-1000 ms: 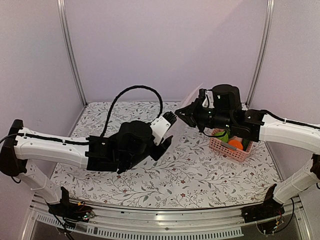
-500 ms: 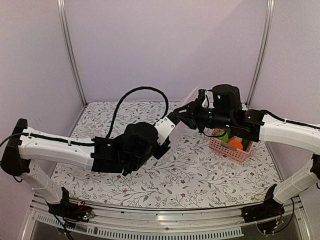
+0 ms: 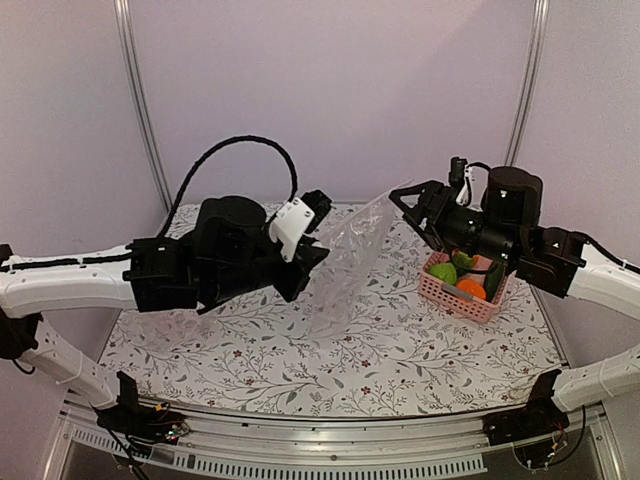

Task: Place the food in the zip-top bag and seal the zipper
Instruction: Pass from the right arm to the left, then pass from the left arm to the right

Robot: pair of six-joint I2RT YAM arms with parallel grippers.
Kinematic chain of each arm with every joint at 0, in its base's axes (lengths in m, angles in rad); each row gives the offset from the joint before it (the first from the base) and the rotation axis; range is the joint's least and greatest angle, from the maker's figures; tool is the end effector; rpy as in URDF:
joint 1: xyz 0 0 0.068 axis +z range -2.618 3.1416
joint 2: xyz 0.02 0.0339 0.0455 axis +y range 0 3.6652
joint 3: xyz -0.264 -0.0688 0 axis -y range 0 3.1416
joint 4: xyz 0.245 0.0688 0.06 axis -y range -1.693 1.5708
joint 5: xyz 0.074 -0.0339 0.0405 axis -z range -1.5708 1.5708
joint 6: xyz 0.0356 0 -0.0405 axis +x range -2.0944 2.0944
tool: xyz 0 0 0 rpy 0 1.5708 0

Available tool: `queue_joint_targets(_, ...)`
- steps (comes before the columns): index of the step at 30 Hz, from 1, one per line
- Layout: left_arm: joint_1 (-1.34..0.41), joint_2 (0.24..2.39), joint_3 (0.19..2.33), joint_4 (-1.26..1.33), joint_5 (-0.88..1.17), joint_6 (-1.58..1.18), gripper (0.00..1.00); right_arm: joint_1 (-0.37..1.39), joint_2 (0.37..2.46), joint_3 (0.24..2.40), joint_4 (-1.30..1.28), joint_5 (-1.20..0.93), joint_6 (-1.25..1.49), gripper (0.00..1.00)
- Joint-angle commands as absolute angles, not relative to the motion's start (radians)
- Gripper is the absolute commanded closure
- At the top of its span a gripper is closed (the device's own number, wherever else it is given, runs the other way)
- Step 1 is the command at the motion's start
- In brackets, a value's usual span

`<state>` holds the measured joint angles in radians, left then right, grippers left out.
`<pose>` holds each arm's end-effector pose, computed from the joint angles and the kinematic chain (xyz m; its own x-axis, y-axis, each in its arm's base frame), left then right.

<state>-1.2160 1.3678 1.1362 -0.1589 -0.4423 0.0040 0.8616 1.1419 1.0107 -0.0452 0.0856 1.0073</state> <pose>0.1245 -0.2921 0.3338 -0.1294 0.3597 -0.9241 0.7105 0.6837 0.1666 0.1773 0.2019 0.3618 -0.6539 0.5314 -0.5385 -0.2780 0.4933 0.8243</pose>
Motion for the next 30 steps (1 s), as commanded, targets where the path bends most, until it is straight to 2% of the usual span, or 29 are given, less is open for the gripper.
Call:
queue_joint_targets(1, -1.109, 1.304, 1.199, -0.35, -0.085, -0.096, 0.95, 0.853, 1.021, 1.001, -0.099, 0.115, 0.736, 0.33)
queue_joint_targets(7, -0.978, 1.305, 1.289, -0.529, 0.298, -0.068, 0.94, 0.854, 0.975, 1.121, -0.31, -0.102, 0.396, 0.24)
queue_joint_targets(10, -0.956, 1.335, 1.346, -0.616, 0.391, -0.027, 0.94, 0.856, 1.005, 1.227, -0.485, -0.2, 0.229, 0.19)
queue_joint_targets(14, -0.941, 1.365, 1.388, -0.668, 0.487, -0.002, 0.94, 0.873, 1.092, 1.35, -0.687, -0.246, 0.08, 0.18)
queue_joint_targets(19, -0.926, 1.381, 1.414, -0.684, 0.596, 0.022, 0.94, 0.917, 1.2, 1.419, -0.79, -0.28, 0.011, 0.18)
queue_joint_targets(23, -0.922, 1.389, 1.429, -0.692, 0.648, 0.014, 0.93, 0.933, 1.259, 1.443, -0.812, -0.353, -0.039, 0.22)
queue_joint_targets(30, -0.92, 1.396, 1.437, -0.701, 0.681, 0.005, 0.93, 0.94, 1.29, 1.46, -0.818, -0.427, -0.061, 0.36)
